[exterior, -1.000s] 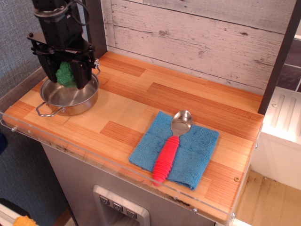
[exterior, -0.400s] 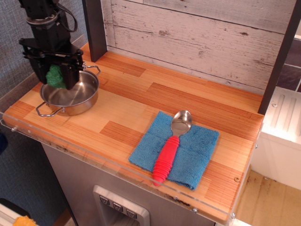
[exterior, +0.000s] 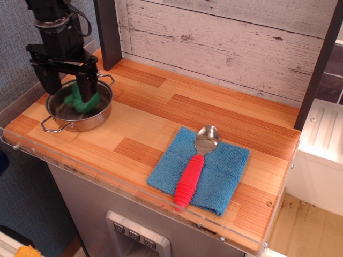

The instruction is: Set the broccoli inside the pot.

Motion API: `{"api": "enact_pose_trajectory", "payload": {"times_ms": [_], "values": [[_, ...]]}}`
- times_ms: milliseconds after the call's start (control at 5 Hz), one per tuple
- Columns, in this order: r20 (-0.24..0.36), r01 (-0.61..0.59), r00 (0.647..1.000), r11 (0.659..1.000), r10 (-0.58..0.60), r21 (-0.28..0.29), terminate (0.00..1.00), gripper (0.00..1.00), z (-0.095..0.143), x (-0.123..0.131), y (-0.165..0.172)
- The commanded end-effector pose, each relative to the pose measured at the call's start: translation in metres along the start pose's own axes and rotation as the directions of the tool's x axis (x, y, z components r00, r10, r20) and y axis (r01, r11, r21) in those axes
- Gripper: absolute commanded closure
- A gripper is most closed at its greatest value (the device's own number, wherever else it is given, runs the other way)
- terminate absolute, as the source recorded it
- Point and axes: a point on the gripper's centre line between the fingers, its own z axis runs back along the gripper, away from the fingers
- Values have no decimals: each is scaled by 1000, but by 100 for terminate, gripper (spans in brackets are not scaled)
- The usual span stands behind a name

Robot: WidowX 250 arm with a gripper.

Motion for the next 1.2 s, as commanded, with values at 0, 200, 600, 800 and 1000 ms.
{"api": "enact_pose_trajectory", "payload": {"times_ms": [0, 200, 600, 800, 1000], "values": [[121, 85, 989, 996, -81, -21, 0, 0, 66, -6, -43], [127, 144, 983, 987, -135, -65, 0, 0, 72, -11, -75], [99, 222, 971, 974, -216, -53, 0, 0, 56, -14, -98], [99, 222, 971, 974, -216, -53, 0, 0, 56, -14, -98], [99, 222, 971, 974, -216, -53, 100, 0, 56, -14, -98]]}}
